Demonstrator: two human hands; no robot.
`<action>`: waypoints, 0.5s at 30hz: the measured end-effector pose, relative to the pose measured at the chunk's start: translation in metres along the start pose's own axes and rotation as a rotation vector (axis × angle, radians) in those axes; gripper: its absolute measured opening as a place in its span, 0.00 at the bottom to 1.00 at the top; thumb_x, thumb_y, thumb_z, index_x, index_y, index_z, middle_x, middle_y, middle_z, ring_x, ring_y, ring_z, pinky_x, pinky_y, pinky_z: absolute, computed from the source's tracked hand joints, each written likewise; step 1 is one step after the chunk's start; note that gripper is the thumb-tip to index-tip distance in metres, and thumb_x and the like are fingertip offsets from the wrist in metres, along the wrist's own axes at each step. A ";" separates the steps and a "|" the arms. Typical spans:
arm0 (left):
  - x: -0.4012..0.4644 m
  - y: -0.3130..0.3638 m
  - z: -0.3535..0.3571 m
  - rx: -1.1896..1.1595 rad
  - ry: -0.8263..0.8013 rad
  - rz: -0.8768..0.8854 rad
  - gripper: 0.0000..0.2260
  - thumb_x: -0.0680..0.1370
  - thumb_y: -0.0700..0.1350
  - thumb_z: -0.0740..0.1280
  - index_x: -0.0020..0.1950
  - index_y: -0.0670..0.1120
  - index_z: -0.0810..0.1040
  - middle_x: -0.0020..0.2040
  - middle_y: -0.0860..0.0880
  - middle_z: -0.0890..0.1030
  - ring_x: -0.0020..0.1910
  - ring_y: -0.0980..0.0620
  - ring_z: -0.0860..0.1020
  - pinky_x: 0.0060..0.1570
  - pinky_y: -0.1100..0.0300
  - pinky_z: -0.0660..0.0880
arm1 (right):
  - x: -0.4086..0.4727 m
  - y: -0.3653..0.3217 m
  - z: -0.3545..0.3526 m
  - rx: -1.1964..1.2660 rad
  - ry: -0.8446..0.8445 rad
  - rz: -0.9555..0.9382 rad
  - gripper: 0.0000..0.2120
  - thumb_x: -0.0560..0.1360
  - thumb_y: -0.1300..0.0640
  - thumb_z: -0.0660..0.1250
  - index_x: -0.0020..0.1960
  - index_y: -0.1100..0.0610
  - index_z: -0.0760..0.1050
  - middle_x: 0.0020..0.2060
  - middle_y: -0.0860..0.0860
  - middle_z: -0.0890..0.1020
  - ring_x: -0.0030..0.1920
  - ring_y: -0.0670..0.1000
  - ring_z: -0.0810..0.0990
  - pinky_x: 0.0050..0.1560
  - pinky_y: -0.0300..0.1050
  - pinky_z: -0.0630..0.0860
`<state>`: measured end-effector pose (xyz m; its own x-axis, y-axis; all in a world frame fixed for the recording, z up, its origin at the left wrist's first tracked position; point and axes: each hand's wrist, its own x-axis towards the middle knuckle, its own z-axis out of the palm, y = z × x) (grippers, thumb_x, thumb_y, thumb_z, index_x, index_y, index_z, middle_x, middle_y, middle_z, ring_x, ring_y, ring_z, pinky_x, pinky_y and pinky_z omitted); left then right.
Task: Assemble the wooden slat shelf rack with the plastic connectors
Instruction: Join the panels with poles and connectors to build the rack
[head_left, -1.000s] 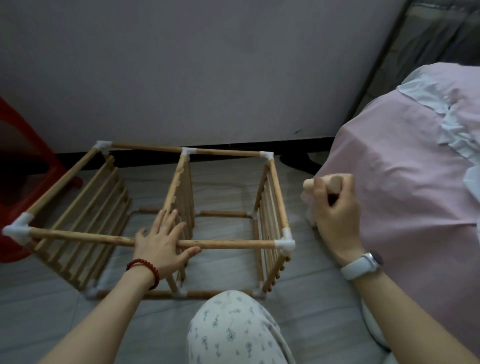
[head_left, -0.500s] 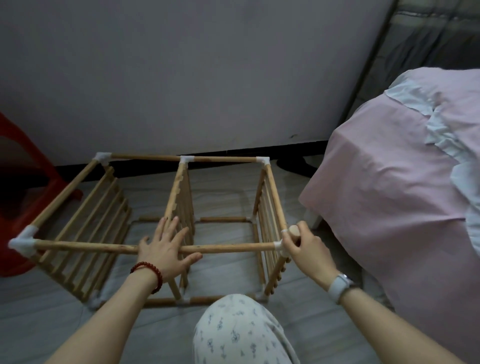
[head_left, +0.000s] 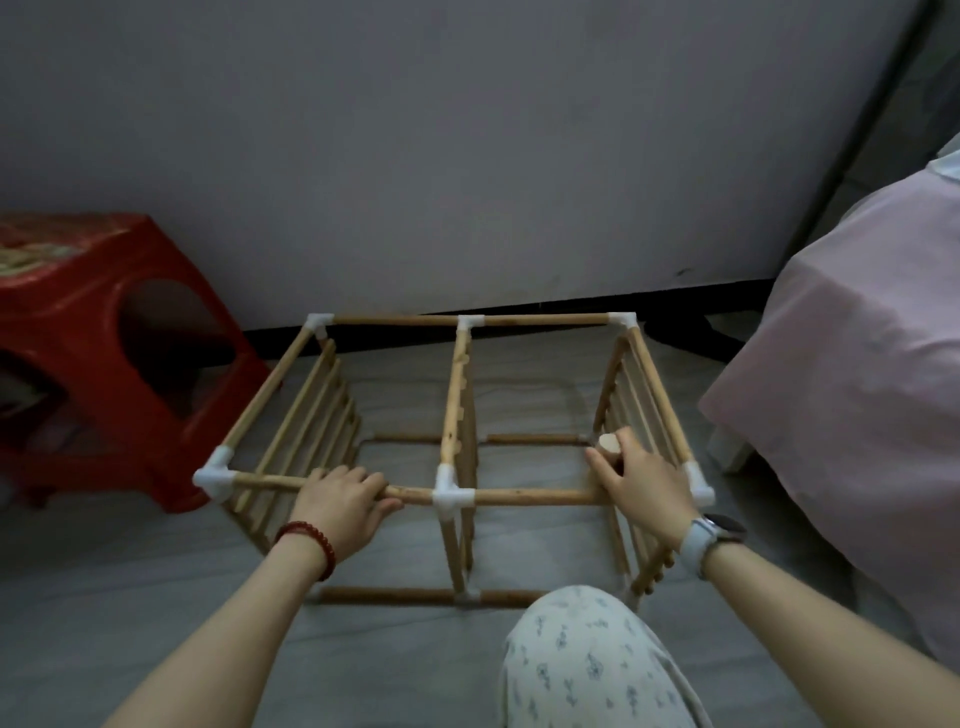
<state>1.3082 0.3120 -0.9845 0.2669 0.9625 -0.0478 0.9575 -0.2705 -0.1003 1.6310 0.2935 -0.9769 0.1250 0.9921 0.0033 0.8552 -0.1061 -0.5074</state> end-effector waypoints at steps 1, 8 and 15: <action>-0.003 0.007 0.006 -0.052 0.067 0.023 0.12 0.79 0.58 0.58 0.50 0.53 0.75 0.45 0.53 0.78 0.47 0.50 0.78 0.48 0.54 0.68 | 0.002 0.001 -0.002 0.010 0.006 0.014 0.13 0.79 0.42 0.55 0.50 0.53 0.64 0.41 0.51 0.78 0.46 0.58 0.79 0.43 0.49 0.72; 0.008 0.093 0.006 -0.195 0.128 0.010 0.15 0.80 0.58 0.53 0.56 0.53 0.74 0.52 0.53 0.77 0.53 0.52 0.75 0.55 0.55 0.65 | 0.011 -0.047 -0.034 -0.013 -0.050 -0.175 0.16 0.79 0.43 0.56 0.57 0.54 0.63 0.46 0.52 0.78 0.49 0.56 0.79 0.44 0.48 0.72; 0.001 0.073 0.010 -0.245 0.177 0.053 0.15 0.81 0.55 0.52 0.59 0.53 0.74 0.52 0.53 0.78 0.53 0.51 0.76 0.55 0.54 0.64 | -0.001 -0.064 -0.040 0.316 0.289 -0.308 0.15 0.79 0.46 0.57 0.54 0.57 0.63 0.35 0.45 0.74 0.33 0.43 0.77 0.36 0.48 0.78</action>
<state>1.3774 0.2933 -1.0022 0.3113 0.9415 0.1291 0.9340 -0.3282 0.1414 1.5965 0.2966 -0.9104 0.0633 0.9107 0.4083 0.6865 0.2572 -0.6802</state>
